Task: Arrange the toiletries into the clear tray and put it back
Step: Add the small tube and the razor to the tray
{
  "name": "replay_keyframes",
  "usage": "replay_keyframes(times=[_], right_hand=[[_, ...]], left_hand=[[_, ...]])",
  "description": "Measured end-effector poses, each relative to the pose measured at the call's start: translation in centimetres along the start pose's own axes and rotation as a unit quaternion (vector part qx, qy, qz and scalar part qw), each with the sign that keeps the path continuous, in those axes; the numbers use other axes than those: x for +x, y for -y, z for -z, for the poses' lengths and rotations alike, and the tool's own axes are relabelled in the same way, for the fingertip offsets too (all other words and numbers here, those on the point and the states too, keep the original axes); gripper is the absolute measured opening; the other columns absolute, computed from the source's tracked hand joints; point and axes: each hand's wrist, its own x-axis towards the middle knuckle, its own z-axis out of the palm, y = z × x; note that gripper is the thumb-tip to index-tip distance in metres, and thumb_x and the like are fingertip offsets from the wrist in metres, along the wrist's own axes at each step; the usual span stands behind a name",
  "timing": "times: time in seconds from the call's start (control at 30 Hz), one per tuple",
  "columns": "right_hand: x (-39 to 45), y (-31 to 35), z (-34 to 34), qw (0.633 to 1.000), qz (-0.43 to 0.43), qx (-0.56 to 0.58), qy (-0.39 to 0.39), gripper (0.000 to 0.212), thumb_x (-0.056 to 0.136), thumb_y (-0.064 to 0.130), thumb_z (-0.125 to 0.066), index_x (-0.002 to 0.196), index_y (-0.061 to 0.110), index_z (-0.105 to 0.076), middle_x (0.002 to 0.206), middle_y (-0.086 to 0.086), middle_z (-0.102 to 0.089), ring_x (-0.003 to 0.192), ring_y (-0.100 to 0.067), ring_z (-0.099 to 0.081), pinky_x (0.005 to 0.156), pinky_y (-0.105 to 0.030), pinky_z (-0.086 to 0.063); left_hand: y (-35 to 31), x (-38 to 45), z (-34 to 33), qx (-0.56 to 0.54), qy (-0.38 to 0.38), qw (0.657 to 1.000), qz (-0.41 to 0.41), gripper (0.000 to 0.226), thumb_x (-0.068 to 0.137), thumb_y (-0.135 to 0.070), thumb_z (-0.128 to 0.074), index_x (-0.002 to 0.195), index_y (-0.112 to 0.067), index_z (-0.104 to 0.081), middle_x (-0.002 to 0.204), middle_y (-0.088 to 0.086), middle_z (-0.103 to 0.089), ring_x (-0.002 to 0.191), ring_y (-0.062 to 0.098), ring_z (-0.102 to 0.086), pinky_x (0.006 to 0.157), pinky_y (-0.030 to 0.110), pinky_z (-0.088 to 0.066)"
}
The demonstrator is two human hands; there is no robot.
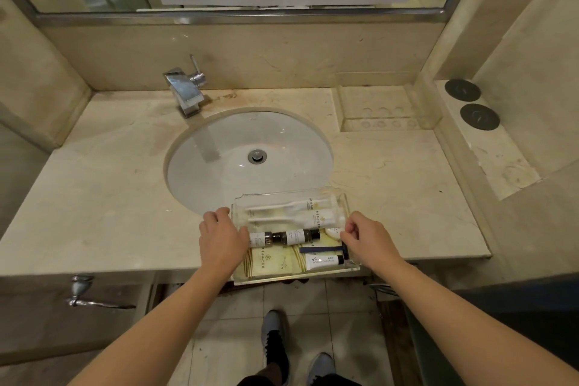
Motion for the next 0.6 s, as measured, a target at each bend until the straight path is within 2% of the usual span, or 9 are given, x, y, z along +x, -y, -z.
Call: replay_keyframes(times=[0.1, 0.23, 0.33, 0.37, 0.43, 0.5, 0.6], right_hand=[[0.4, 0.3, -0.2, 1.0, -0.021, -0.003, -0.011, 0.01, 0.09, 0.017, -0.059, 0.082, 0.017, -0.052, 0.072, 0.001, -0.059, 0.066, -0.018, -0.056, 0.065, -0.038, -0.051], [0.8, 0.6, -0.5, 0.997, -0.064, -0.007, -0.05, 0.009, 0.091, 0.014, -0.055, 0.092, 0.016, -0.047, 0.076, 0.0, -0.056, 0.067, -0.019, -0.054, 0.059, -0.036, -0.046], [1.4, 0.4, -0.6, 0.991, -0.129, -0.013, -0.033, 0.008, 0.094, 0.019, -0.05, 0.099, 0.016, -0.045, 0.084, -0.004, -0.06, 0.071, -0.021, -0.057, 0.054, -0.032, -0.04], [1.5, 0.2, -0.7, 0.989, -0.144, -0.025, -0.013, 0.005, 0.095, 0.021, -0.047, 0.096, 0.015, -0.047, 0.086, -0.005, -0.061, 0.073, -0.022, -0.058, 0.055, -0.032, -0.041], [1.8, -0.1, -1.0, 0.986, -0.154, -0.053, 0.018, 0.021, 0.097, 0.023, -0.041, 0.079, 0.016, -0.049, 0.085, -0.008, -0.062, 0.074, -0.025, -0.058, 0.057, -0.032, -0.041], [1.9, -0.2, -1.2, 0.985, -0.151, -0.074, 0.025, 0.029, 0.098, 0.023, -0.038, 0.072, 0.015, -0.049, 0.083, -0.009, -0.062, 0.073, -0.026, -0.058, 0.056, -0.032, -0.039], [2.3, -0.1, -1.3, 0.985, -0.148, -0.091, 0.015, 0.028, 0.099, 0.023, -0.036, 0.081, 0.012, -0.055, 0.083, -0.008, -0.063, 0.073, -0.024, -0.059, 0.057, -0.032, -0.041]], left_hand=[[0.5, 0.4, -0.2, 0.008, 0.032, 0.999, -0.002, 0.046, 0.093, -0.026, -0.049, 0.132, -0.003, -0.041, 0.128, 0.018, -0.048, 0.114, 0.035, -0.05, 0.092, 0.045, -0.045], [0.8, 1.1, -0.6, -0.027, 0.077, 0.996, 0.032, 0.026, 0.095, -0.024, -0.043, 0.108, -0.003, -0.051, 0.103, 0.014, -0.061, 0.089, 0.03, -0.059, 0.074, 0.038, -0.049], [1.1, 2.2, -0.5, -0.025, 0.102, 0.992, 0.071, 0.024, 0.094, -0.023, -0.043, 0.091, -0.005, -0.058, 0.092, 0.013, -0.066, 0.082, 0.028, -0.061, 0.068, 0.035, -0.049], [1.2, 2.5, -0.5, -0.024, 0.106, 0.991, 0.075, 0.024, 0.093, -0.022, -0.044, 0.087, -0.005, -0.06, 0.089, 0.013, -0.067, 0.08, 0.028, -0.062, 0.066, 0.034, -0.049], [1.1, 3.0, -0.3, -0.025, 0.109, 0.991, 0.077, 0.024, 0.092, -0.019, -0.047, 0.079, -0.004, -0.06, 0.084, 0.013, -0.067, 0.075, 0.027, -0.062, 0.061, 0.032, -0.048], [1.0, 3.5, -0.1, -0.026, 0.115, 0.99, 0.079, 0.024, 0.092, -0.017, -0.048, 0.075, -0.005, -0.06, 0.08, 0.013, -0.067, 0.072, 0.027, -0.063, 0.061, 0.034, -0.05], [0.6, 4.5, 0.3, -0.033, 0.126, 0.989, 0.07, 0.025, 0.092, -0.015, -0.049, 0.075, -0.003, -0.062, 0.08, 0.015, -0.069, 0.079, 0.031, -0.067, 0.069, 0.038, -0.055]])
